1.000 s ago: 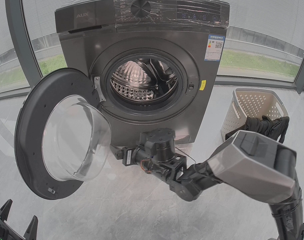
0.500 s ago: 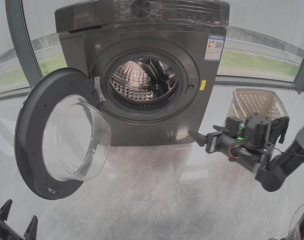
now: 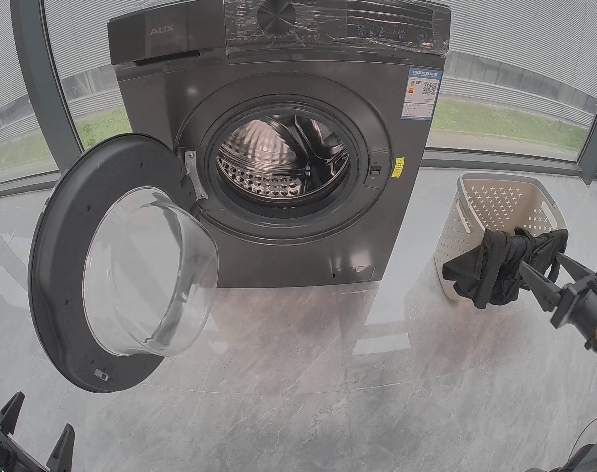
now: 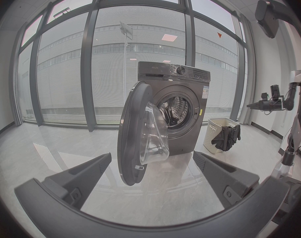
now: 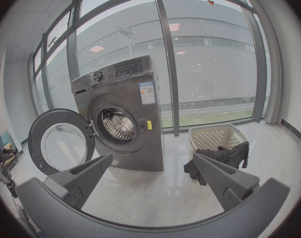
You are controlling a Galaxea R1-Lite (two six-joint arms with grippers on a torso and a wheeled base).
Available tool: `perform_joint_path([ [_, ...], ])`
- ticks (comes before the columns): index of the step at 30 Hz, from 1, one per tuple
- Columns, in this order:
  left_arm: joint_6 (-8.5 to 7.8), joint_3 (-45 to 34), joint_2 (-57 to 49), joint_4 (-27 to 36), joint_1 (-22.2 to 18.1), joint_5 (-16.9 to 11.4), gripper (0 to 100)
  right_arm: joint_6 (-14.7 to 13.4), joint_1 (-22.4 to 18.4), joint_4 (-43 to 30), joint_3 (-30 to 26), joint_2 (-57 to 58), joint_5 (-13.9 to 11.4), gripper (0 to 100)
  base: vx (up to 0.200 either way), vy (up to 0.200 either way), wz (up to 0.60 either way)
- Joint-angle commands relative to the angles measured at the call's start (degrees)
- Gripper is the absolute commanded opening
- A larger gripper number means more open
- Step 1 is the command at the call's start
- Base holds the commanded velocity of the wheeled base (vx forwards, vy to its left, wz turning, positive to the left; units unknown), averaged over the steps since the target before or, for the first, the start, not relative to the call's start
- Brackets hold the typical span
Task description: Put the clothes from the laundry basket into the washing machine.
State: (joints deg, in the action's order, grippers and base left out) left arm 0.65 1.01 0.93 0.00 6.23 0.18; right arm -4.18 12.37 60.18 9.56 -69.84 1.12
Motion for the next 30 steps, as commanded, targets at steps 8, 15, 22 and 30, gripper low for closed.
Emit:
perform_joint_path([
  [8, -0.29, -1.01, -0.93, 0.00, 0.01, -0.18, 100, 3.92, -15.27, -51.04, -9.56, 65.88, -5.96, 100, 0.000, 0.000, 0.00],
  [15, -0.12, -1.01, -0.93, 0.00, 0.01, -0.01, 100, 4.88, -14.13, -56.49, -9.56, 66.41, -6.57, 100, 0.000, 0.000, 0.00],
  [22, -0.12, -1.01, -0.93, 0.00, 0.01, -0.09, 100, 4.71, -10.44, -57.37, -9.29, 66.85, -4.11, 100, 0.000, 0.000, 0.00],
  [30, -0.29, -1.01, -0.93, 0.00, 0.01, -0.18, 100, 3.21, -12.29, -60.18, -9.56, 69.84, 0.55, 100, 0.000, 0.000, 0.00],
])
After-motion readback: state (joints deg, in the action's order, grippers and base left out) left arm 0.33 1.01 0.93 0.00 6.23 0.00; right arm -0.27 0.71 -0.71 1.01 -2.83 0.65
